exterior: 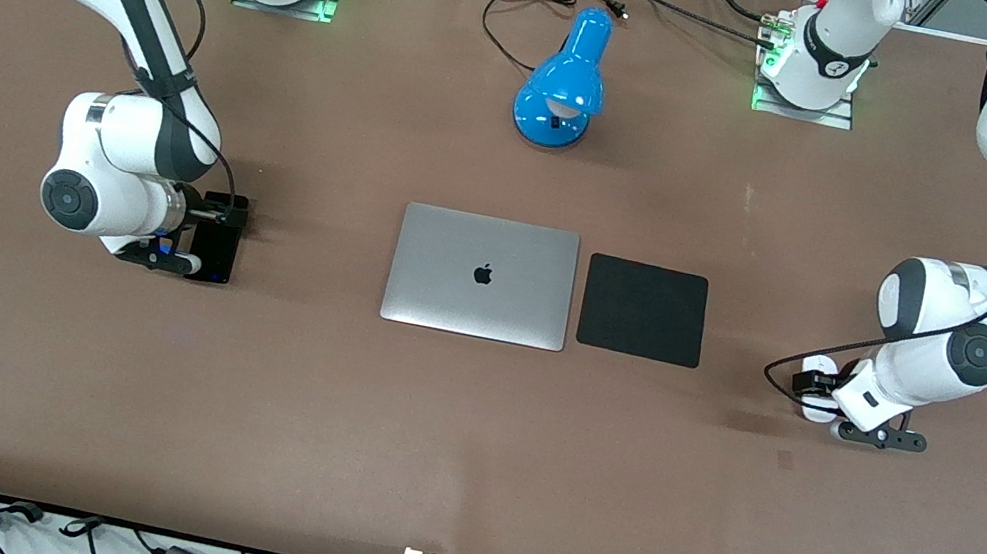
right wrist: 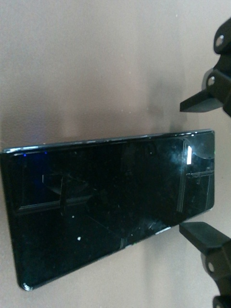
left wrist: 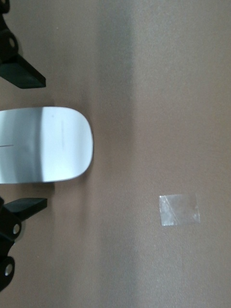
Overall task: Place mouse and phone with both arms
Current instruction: 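Grasp the white mouse with the left gripper, then carry the white mouse onto the black mouse pad with the left gripper, then lower the mouse onto the pad while the right gripper carries the phone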
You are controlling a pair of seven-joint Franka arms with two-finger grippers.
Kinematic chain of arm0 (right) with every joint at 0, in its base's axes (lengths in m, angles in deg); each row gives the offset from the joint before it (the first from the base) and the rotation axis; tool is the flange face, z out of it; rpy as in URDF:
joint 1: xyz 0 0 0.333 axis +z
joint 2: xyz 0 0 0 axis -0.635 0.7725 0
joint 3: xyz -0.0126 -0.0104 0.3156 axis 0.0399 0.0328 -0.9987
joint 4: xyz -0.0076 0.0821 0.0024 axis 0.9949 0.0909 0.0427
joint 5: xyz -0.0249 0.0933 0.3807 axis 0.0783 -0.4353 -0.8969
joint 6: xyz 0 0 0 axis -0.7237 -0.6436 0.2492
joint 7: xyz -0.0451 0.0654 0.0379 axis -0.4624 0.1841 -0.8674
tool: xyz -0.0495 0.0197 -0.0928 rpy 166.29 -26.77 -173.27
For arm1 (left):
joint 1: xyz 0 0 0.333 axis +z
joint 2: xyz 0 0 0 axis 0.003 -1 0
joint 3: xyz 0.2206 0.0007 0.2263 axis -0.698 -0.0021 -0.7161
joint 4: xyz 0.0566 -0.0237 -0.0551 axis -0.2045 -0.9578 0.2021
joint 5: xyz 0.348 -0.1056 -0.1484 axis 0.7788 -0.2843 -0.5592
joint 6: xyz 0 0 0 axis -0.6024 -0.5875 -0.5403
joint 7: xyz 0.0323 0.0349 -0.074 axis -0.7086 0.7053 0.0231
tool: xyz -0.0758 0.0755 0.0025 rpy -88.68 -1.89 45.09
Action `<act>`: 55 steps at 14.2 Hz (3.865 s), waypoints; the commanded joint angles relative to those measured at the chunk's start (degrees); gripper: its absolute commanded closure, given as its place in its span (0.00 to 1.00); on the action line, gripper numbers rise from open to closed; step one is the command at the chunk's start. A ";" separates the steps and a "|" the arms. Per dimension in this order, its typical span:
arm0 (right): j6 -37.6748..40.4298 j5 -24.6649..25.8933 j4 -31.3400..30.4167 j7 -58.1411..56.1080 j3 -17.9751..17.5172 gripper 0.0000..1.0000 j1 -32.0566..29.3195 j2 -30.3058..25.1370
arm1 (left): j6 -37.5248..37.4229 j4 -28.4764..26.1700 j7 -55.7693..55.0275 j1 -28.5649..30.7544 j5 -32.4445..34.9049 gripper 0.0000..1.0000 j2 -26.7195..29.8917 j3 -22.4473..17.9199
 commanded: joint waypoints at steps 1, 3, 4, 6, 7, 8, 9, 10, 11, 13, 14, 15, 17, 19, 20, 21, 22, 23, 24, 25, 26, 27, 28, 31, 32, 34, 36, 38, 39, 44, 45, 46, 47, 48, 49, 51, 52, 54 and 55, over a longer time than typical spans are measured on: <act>-2.68 -0.31 -2.06 0.90 -0.17 0.00 0.09 -0.12 | 0.19 0.18 0.81 0.36 0.66 0.00 0.28 0.41; -3.82 -0.31 -2.76 0.90 -0.17 0.00 0.18 -0.12 | 0.28 0.09 0.81 0.36 0.66 0.00 0.01 0.41; -4.00 -0.31 -2.85 0.90 -0.17 0.00 0.18 -0.21 | 0.28 -0.34 0.81 0.36 0.66 0.02 -0.08 0.41; -4.09 -0.31 -2.86 0.90 -0.17 0.00 0.18 -0.12 | 0.28 -0.96 0.81 0.36 0.66 0.20 0.01 0.41; -4.18 -0.31 -2.94 0.90 -0.17 0.00 0.18 -0.12 | 0.28 -1.14 0.90 0.18 0.66 0.32 0.01 0.50; -4.18 -0.31 -3.03 0.90 -0.17 0.00 0.18 -0.12 | 0.28 -1.14 0.82 0.18 0.66 0.47 0.01 0.59; -4.26 -0.31 -3.03 0.90 -0.26 0.00 0.18 -0.12 | 0.19 -1.05 0.81 0.18 0.66 0.62 0.10 0.76; -4.27 -0.40 -3.12 0.90 -0.26 0.00 0.18 -0.21 | -0.25 -1.05 0.90 0.27 0.66 0.72 0.19 0.85; -4.27 -0.31 -3.12 0.90 -0.26 0.00 0.18 -0.12 | -0.51 -1.05 1.08 0.36 0.66 0.73 0.45 0.85; -5.14 -0.40 -3.64 0.99 -0.26 0.00 0.18 -0.21 | -2.34 -0.88 0.82 0.10 0.66 0.73 3.07 1.03; -6.10 -0.40 -4.17 1.08 -0.52 0.00 0.09 -0.21 | -6.01 -0.27 0.47 -0.17 0.57 0.73 4.48 2.51; -6.63 -0.40 -4.61 1.25 -0.61 0.00 0.09 -0.30 | -9.44 0.18 -1.10 -0.17 0.39 0.73 6.06 4.00; -6.64 -0.92 -4.70 1.51 -0.61 0.00 0.18 -0.38 | -14.29 0.09 -7.32 -0.26 0.39 0.73 8.88 7.68; -6.64 -1.28 -4.70 1.60 -0.96 0.00 0.09 -0.39 | -17.11 0.09 -12.17 -0.34 0.39 0.73 9.94 13.04; -6.73 -1.28 -4.70 1.78 -0.96 0.00 0.09 -0.47 | -17.13 0.09 -16.37 -0.43 0.39 0.73 9.86 15.94; -6.73 -1.37 -4.79 2.91 -1.14 0.00 0.09 -0.47 | -17.04 0.01 -22.33 -1.13 0.65 0.73 9.16 18.32; -6.73 -1.72 -4.70 3.62 -1.75 0.00 0.09 -0.47 | -16.34 0.00 -28.57 -3.92 0.74 0.73 7.67 19.04; -6.73 -1.81 -4.79 4.84 -2.10 0.00 0.09 -0.56 | -15.38 0.00 -32.11 -7.17 1.53 0.73 6.61 18.78; -6.81 -1.89 -4.79 5.73 -2.19 0.00 0.27 -0.56 | -13.63 0.00 -35.10 -8.85 4.41 0.73 5.65 18.69; -6.81 -1.89 -4.70 5.73 -2.20 0.00 0.44 -0.56 | -13.00 -0.08 -38.09 -9.22 8.09 0.73 4.77 18.87; -6.81 -1.81 -4.70 5.39 -2.20 0.00 0.44 -0.56 | -12.99 -0.08 -40.30 -9.66 10.82 0.73 4.15 18.96; -6.73 -1.72 -4.70 4.77 -2.20 0.00 0.36 -0.56 | -12.99 -0.08 -42.15 -10.44 13.29 0.74 3.53 18.96; -6.73 -1.72 -4.70 4.68 -2.20 0.00 0.18 -0.56 | -12.91 -0.08 -42.69 -10.80 15.23 0.74 3.18 18.96; -6.73 -1.54 -4.70 3.29 -2.11 0.00 0.09 -0.56 | -11.86 -0.26 -43.22 -11.07 18.32 0.74 0.63 19.13; -6.73 -1.54 -4.61 2.23 -2.11 0.00 -0.08 -0.65 | -10.89 -0.43 -44.00 -11.15 18.32 0.74 0.54 19.22; -6.73 -1.54 -4.61 1.17 -2.02 0.28 -0.78 -0.65 | -10.71 -0.35 -44.80 -11.85 18.32 0.74 0.45 19.22; -6.73 -1.54 -4.53 1.08 -2.02 0.51 -1.40 -0.65 | -10.53 -0.35 -44.89 -12.03 18.32 0.74 0.28 19.22; -6.73 -1.54 -4.44 0.29 -2.02 0.63 -1.49 -0.65 | -10.53 -0.17 -44.89 -12.03 18.32 0.71 0.28 19.22; -6.73 -1.54 -4.35 -0.15 -2.11 0.65 -1.32 -0.65 | -10.53 -0.08 -44.98 -12.03 18.32 0.66 0.28 19.22; -6.64 -1.63 -2.86 0.54 -8.76 0.68 -0.44 -1.18 | -10.62 0.00 -45.15 -12.21 18.32 0.60 0.19 19.13; -6.99 -1.72 -2.25 0.90 -11.05 0.70 -0.09 -0.92 | -10.53 0.00 -45.15 -12.21 18.32 0.51 0.19 19.13; -7.42 -1.81 -1.63 1.86 -12.12 0.73 0.70 -0.83 | -10.62 0.09 -45.15 -12.21 18.32 0.38 0.19 19.13; -7.60 -1.89 -0.84 2.56 -12.21 0.73 1.93 -0.74 | -10.62 0.18 -45.07 -12.12 18.41 0.30 0.27 19.05; -7.60 -1.89 0.30 3.53 -12.13 0.73 3.33 -0.39 | -10.62 0.44 -44.98 -12.12 19.02 0.15 0.28 18.96; -7.87 -1.89 0.83 6.32 -12.21 0.73 4.65 -0.30 | -10.62 0.97 -45.06 -12.04 20.85 0.00 0.28 19.04; -9.70 -1.98 1.36 8.37 -12.13 0.73 6.50 0.66 | -10.71 1.15 -45.06 -12.03 22.01 0.00 0.28 19.13; -10.85 -1.98 1.36 8.46 -12.13 0.73 6.51 1.45 | -10.71 1.15 -45.06 -12.03 22.01 0.00 0.28 19.13; -12.34 -1.98 1.36 10.55 -12.13 0.73 6.51 2.51 | -10.88 1.23 -45.06 -11.86 22.01 0.00 0.54 19.13; -12.96 -1.90 1.45 13.35 -12.13 0.73 6.86 2.95 | -11.23 1.23 -45.06 -11.51 22.01 0.00 1.06 19.13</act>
